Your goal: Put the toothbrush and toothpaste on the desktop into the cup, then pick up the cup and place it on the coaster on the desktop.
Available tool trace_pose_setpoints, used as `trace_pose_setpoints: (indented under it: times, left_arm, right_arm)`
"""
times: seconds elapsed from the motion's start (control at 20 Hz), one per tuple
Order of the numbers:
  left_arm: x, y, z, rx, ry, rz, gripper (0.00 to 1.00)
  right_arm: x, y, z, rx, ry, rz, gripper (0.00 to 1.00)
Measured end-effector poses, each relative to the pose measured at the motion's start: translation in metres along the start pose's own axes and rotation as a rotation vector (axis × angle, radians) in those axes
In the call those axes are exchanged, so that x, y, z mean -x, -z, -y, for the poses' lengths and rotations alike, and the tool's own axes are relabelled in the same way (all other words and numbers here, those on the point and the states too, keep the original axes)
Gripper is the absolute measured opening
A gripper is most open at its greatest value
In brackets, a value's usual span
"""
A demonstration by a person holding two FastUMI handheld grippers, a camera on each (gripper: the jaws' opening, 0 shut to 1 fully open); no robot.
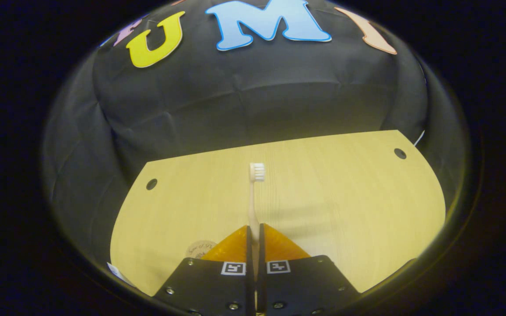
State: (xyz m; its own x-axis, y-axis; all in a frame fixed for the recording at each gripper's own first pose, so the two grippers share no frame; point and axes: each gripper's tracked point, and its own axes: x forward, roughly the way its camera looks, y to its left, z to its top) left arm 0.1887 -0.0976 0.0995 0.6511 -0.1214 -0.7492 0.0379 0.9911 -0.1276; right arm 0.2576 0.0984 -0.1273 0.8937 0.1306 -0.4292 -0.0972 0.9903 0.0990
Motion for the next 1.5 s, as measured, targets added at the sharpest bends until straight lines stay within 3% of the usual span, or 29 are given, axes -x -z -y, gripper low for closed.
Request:
trace_pose_setpoints:
  times: [0.15,0.25,0.35,0.4,0.7,1.0,1.25,1.5]
  left_arm:
    - [0.004,-0.007,0.0,-0.009,0.007,-0.001,0.07]
    - [0.004,-0.011,-0.001,-0.013,0.012,0.001,0.07]
    - [0.004,-0.013,0.001,-0.018,0.018,0.0,0.07]
    - [0.004,-0.015,0.0,-0.021,0.021,0.0,0.07]
    - [-0.012,-0.039,0.0,-0.034,0.07,0.051,0.08]
    - [0.002,-0.096,0.054,-0.067,0.222,0.18,0.07]
    - [-0.007,-0.128,0.097,-0.083,0.342,0.208,0.08]
    - [-0.032,-0.146,0.141,-0.076,0.394,0.193,0.08]
  right_arm:
    - [0.004,0.002,0.002,0.004,0.002,-0.009,0.03]
    - [0.009,0.004,0.001,0.006,-0.006,-0.006,0.08]
    - [0.012,0.004,-0.001,0.003,-0.023,-0.005,0.16]
    - [0.012,0.004,-0.001,0.0,-0.026,-0.004,0.29]
    - [0.041,-0.015,0.003,-0.036,-0.047,0.059,0.3]
    - [0.085,-0.02,0.03,-0.121,-0.051,0.11,0.3]
    - [0.115,-0.007,0.079,-0.19,0.011,0.127,0.29]
    - [0.138,0.034,0.13,-0.255,0.089,0.088,0.29]
